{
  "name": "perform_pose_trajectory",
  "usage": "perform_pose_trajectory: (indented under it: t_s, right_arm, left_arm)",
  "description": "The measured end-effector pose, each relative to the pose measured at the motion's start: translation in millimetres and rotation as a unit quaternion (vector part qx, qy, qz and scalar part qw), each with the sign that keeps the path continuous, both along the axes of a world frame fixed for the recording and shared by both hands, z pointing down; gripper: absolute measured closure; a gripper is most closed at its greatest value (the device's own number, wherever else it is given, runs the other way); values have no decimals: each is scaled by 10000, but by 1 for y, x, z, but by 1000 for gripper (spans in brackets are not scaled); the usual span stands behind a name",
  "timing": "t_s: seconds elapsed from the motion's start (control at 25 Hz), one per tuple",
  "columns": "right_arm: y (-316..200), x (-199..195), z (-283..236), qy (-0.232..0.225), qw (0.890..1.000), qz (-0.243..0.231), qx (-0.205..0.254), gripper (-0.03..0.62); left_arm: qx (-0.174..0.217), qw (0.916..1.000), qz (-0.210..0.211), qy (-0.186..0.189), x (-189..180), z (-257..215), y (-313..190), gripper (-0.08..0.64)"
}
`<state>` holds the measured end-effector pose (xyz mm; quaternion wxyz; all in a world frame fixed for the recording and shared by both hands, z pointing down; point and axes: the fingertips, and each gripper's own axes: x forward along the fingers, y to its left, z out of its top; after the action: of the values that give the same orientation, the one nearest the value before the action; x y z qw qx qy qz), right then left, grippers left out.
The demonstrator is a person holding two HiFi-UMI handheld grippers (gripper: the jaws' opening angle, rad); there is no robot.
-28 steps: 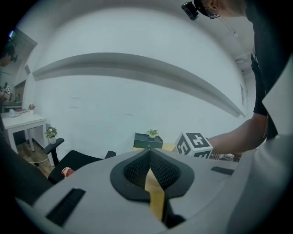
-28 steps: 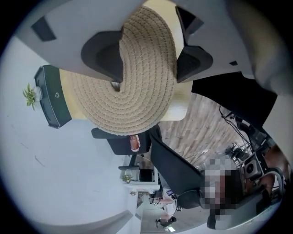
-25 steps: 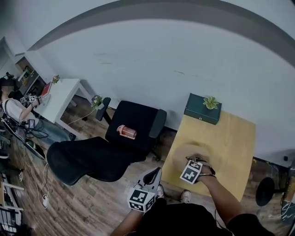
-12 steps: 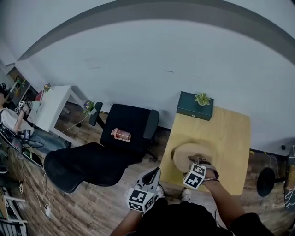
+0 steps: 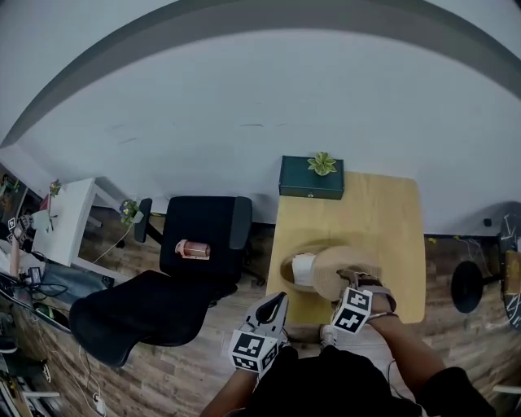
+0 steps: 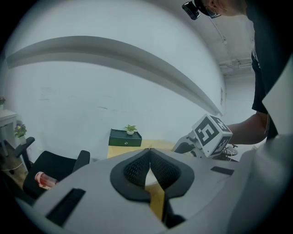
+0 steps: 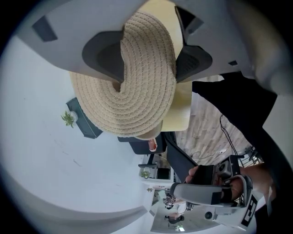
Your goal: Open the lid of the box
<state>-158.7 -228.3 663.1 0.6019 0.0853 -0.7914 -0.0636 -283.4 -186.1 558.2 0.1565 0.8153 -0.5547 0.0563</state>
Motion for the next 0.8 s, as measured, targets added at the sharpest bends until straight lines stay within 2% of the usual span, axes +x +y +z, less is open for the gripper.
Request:
perform_pose_trajectory:
  t_s: [0.44,0.8]
  right_arm:
    - [-7,89,22,381,9967,711,-61,232]
    - [-20,124,67,657,9943,810,-234,232]
  left_arm:
    - [-42,9967,805,14,61,3,-30,541]
    - [-217,9942,1049,30,85,16,-43,541]
